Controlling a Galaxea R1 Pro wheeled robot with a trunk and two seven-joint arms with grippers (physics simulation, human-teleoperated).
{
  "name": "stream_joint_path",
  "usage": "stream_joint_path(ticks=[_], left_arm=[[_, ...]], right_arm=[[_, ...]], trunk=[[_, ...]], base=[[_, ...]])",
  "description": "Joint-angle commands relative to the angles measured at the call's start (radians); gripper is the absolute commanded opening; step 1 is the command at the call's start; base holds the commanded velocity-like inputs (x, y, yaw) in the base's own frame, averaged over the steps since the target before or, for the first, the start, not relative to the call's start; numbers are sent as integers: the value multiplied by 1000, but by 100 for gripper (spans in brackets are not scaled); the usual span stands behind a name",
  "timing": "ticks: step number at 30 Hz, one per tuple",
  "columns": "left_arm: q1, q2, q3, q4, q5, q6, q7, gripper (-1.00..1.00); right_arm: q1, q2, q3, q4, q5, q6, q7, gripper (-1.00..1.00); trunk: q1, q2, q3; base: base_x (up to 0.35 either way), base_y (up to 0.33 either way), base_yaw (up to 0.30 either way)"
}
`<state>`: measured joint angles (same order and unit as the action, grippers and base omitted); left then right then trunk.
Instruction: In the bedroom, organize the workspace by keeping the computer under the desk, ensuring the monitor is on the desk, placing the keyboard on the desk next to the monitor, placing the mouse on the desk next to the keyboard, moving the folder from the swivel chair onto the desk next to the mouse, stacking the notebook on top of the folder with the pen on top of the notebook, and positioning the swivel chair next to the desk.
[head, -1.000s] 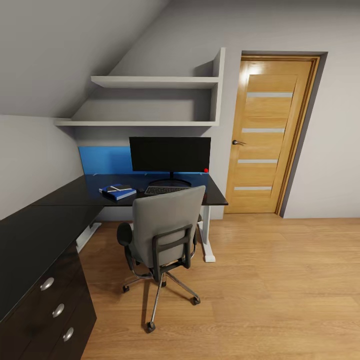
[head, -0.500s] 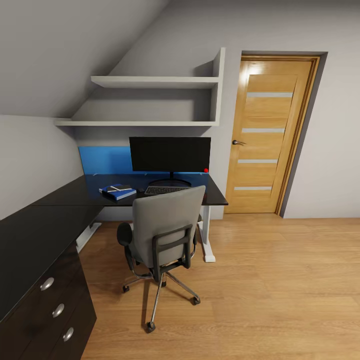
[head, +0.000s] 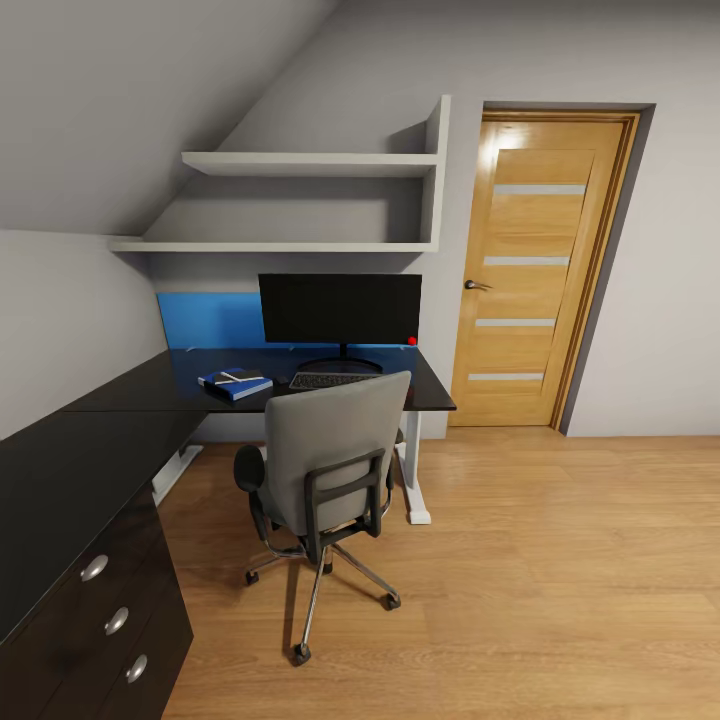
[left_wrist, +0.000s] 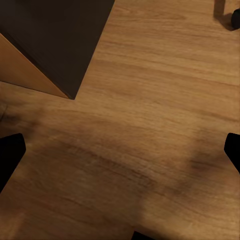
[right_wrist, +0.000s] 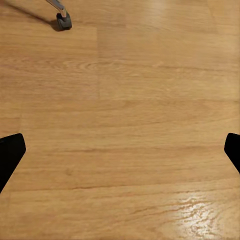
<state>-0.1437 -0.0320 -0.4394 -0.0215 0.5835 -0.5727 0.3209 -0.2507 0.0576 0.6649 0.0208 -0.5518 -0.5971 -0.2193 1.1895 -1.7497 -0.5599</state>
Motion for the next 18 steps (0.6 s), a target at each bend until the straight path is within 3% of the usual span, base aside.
stream_joint_path(ticks=[1, 18], left_arm=[[0, 0, -9, 0, 2, -1, 7, 100], [0, 0, -9, 0, 2, -1, 7, 100]], right_arm=[[-1, 1, 8, 2, -3, -3, -5, 100], [-1, 1, 8, 2, -3, -3, -5, 100]], trunk=[[0, -1, -1], [0, -1, -1]], base=[[0, 0, 0], [0, 0, 0]])
